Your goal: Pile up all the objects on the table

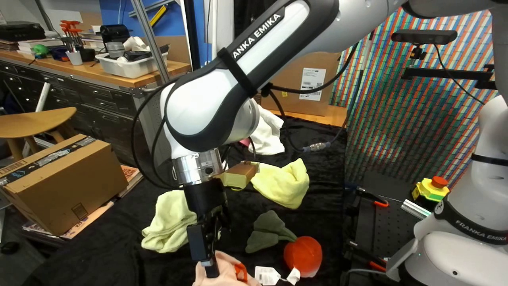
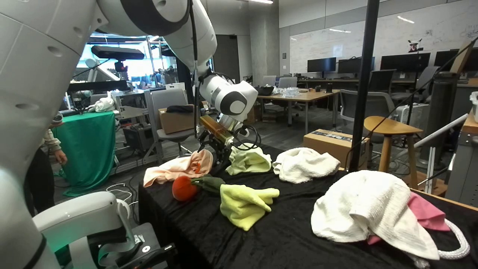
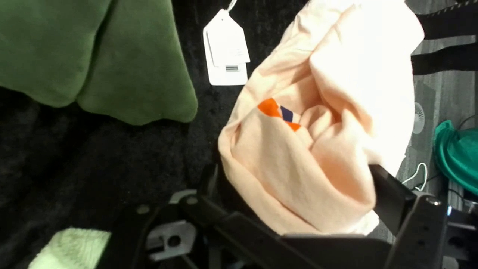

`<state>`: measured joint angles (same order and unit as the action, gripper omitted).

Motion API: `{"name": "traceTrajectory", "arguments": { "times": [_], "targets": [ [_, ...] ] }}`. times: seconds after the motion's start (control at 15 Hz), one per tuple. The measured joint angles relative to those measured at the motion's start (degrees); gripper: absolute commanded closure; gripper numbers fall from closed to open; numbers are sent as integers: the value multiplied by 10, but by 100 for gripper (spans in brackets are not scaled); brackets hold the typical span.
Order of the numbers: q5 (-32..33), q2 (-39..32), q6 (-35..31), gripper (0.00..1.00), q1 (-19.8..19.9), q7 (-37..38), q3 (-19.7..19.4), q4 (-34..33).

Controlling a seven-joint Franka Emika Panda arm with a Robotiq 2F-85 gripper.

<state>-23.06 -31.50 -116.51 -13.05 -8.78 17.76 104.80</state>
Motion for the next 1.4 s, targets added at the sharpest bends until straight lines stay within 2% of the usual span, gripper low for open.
{"name": "traceTrajectory", "arguments": {
  "times": [0.67, 1.4],
  "targets": [
    [-8, -7, 1, 0, -21, 59, 4, -11],
    [-12, -26, 2, 0, -35, 82, 6, -23]
  ]
}}
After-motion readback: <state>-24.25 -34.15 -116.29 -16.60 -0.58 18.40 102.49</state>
